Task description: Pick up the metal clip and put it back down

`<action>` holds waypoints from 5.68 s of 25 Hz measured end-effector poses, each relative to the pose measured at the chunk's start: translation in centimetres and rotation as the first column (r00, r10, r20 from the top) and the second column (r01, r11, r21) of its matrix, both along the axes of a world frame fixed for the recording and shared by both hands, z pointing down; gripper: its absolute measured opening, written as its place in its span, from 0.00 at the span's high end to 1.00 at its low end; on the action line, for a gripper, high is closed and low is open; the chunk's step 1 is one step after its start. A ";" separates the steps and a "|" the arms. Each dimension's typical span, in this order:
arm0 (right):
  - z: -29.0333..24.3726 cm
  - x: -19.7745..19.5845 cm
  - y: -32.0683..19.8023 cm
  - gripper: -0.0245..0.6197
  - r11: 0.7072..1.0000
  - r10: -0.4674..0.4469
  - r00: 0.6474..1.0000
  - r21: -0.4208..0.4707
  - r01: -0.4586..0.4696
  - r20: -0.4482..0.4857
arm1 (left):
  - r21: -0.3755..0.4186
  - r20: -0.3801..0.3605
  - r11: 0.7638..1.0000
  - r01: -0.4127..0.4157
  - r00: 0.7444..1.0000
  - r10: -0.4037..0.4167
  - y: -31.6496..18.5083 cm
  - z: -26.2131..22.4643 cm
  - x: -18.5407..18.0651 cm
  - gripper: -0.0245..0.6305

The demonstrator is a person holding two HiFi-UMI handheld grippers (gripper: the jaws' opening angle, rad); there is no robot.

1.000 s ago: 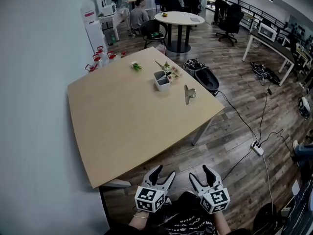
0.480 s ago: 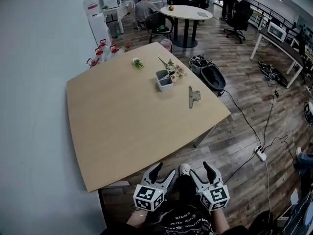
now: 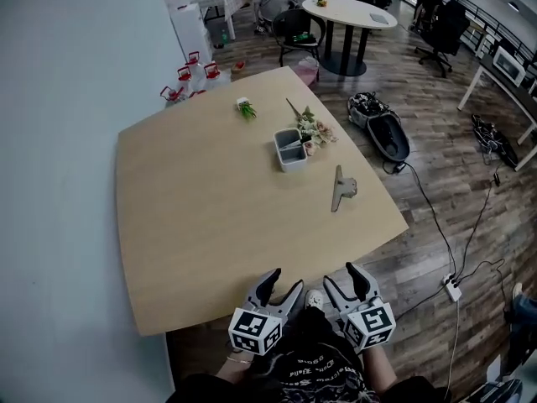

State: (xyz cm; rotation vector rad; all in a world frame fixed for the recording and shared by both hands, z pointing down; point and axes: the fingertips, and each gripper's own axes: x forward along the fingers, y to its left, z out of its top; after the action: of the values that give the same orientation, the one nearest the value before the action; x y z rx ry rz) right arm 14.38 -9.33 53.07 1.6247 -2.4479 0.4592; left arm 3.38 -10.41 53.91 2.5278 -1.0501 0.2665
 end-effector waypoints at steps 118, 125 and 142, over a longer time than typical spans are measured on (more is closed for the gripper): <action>-12.3 1.3 -15.4 0.94 0.988 -0.156 0.988 0.006 0.156 0.018 | 0.208 -0.013 0.915 0.347 0.936 -0.352 -10.4 -7.7 -5.1 0.60; -12.2 -2.9 -16.0 0.94 0.966 -0.258 0.965 0.010 0.258 0.038 | 0.218 -0.008 0.879 0.424 0.901 -0.433 -10.2 -8.2 -8.2 0.60; -7.4 -13.7 -18.1 0.94 0.854 -0.496 0.861 -0.114 0.507 0.117 | 0.185 0.020 0.779 0.599 0.790 -0.613 -7.9 -7.3 -14.3 0.60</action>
State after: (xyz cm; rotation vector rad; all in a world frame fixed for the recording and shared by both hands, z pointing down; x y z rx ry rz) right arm 0.71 -27.40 45.71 0.8670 -2.6915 0.6022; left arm -10.95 -18.27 46.64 2.1644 -1.9220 0.0909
